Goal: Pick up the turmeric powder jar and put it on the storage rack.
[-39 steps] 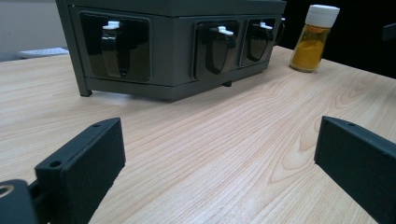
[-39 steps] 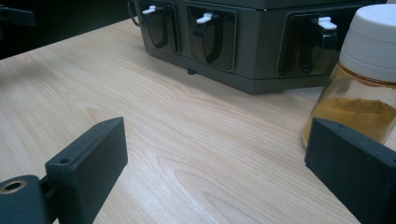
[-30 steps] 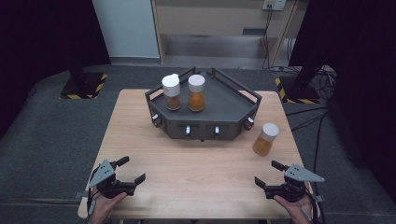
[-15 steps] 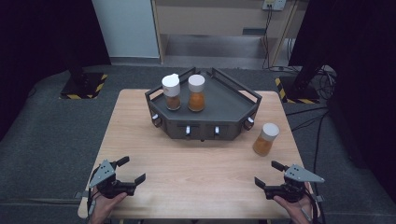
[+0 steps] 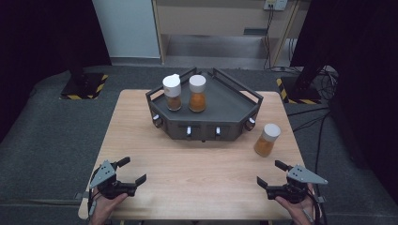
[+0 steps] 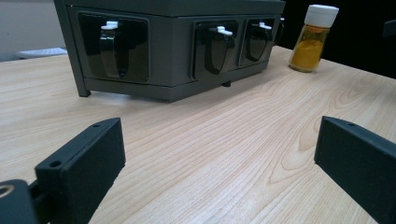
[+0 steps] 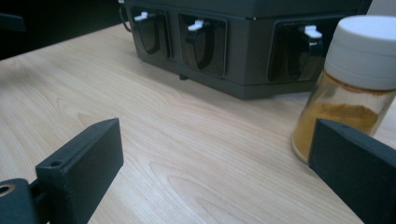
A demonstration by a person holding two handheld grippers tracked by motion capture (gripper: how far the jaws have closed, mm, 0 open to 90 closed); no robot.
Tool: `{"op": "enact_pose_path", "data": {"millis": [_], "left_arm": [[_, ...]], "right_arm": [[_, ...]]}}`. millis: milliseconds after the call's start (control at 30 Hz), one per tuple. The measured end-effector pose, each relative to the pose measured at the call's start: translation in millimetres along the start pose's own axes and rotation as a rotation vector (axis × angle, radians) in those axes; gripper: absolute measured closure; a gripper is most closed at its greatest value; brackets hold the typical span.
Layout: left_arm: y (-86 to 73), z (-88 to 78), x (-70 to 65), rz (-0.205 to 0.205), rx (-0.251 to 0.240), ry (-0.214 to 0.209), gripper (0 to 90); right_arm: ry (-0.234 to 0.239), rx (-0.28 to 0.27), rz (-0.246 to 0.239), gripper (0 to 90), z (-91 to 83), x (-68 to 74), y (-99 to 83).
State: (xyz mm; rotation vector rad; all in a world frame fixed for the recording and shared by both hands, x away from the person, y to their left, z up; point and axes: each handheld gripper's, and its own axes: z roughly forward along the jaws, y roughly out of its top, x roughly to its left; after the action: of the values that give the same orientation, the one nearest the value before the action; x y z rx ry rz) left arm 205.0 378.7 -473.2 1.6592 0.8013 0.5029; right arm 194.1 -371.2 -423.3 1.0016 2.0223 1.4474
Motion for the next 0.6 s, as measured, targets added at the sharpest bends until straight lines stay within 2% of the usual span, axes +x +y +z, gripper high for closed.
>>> {"op": "enact_pose_path", "data": {"millis": [267, 600], "left_arm": [[-0.2, 0.0, -0.2, -0.001, -0.001, 0.002, 0.9], [-0.3, -0.3, -0.3, -0.002, -0.001, 0.005, 0.8]], "right_arm": [[0.007, -0.019, 0.004, 1.1, -3.3, 0.5, -0.6], [-0.047, -0.049, 0.011, 0.3, -14.7, 6.7, 9.7]]}}
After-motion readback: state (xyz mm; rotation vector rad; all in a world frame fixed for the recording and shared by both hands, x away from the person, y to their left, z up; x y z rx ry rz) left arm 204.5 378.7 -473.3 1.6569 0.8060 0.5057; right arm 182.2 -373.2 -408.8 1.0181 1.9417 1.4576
